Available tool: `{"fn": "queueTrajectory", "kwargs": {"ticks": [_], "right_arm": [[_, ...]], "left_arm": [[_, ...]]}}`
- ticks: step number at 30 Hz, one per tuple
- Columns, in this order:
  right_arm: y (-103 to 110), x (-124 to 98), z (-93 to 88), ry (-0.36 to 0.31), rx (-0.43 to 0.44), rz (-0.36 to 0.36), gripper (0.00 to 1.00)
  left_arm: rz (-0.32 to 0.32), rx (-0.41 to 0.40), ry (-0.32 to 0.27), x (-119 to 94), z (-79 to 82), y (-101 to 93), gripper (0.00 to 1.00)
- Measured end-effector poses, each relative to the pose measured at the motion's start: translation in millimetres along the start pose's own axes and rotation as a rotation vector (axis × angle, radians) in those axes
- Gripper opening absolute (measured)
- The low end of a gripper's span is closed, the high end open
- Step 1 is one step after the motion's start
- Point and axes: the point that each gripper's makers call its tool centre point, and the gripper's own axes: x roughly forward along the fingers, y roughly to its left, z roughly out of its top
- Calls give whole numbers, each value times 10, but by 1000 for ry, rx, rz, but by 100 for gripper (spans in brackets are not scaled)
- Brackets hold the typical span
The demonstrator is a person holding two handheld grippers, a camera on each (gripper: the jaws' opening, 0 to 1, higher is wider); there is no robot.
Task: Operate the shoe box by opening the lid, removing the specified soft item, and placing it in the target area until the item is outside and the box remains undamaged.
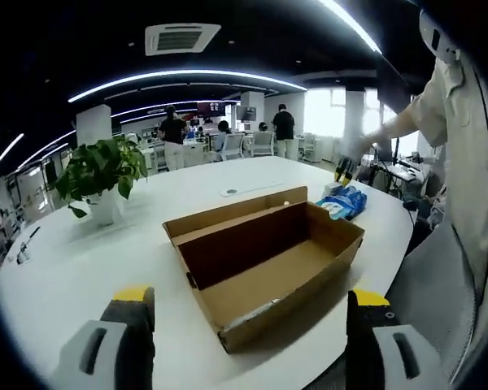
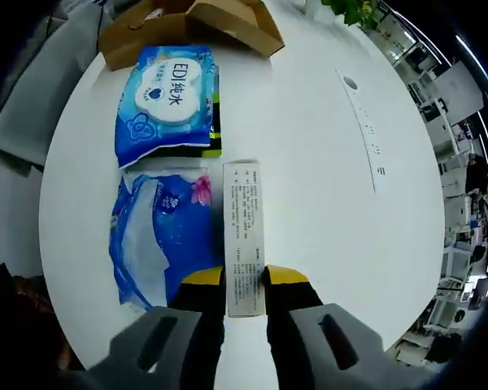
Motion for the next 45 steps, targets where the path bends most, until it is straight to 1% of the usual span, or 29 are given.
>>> {"fn": "queueTrajectory", "kwargs": {"ticks": [4,8,10,12,16,21,22,25,26,29,33,37,38,39,40,43,44,45], "right_arm": [[9,5,24,0,-15,1,16],[0,11,27,2,-27,2,16],[2,12,27,5,-24,4,16],[-4,17,25,7,-25,1,16],[-3,27,27,11,-30,-2,17],[16,25,40,16,-36,0,21],[19,19,48,14,-36,0,22],[27,-5,64,12,-37,-5,31],[26,-27,83,8,-34,-13,33],[38,-78,106,7,-30,-23,31],[16,-108,109,2,-20,-43,34],[22,-231,167,-11,33,-76,43],[24,-280,203,-26,57,-92,45],[37,-327,252,-49,69,-103,46],[40,-345,267,-55,74,-108,47],[61,-470,379,-105,136,-146,51],[80,-521,445,-140,174,-154,52],[86,-537,469,-154,189,-156,53]], "left_arm": [[-8,12,4,0,-18,-8,100],[-27,60,8,-2,-18,-45,100],[-29,61,6,-7,-12,-56,100],[-27,43,-6,-15,3,-53,100],[-26,45,-3,-25,-10,-52,100],[-26,39,-11,-39,-4,-52,100],[-27,36,-13,-41,-2,-51,100],[-28,32,-15,-48,-2,-46,100],[-33,26,-11,-50,-11,-53,100],[-45,24,-9,-49,-17,-82,100],[-55,30,-2,-45,-22,-104,100],[-53,47,10,-33,-19,-88,100],[-54,46,4,-30,-2,-88,100],[-55,42,1,-24,18,-81,100],[-55,39,-1,-20,28,-77,100],[-48,34,0,3,51,-58,100],[-48,30,2,15,57,-54,99],[-48,30,3,26,67,-53,99]]}}
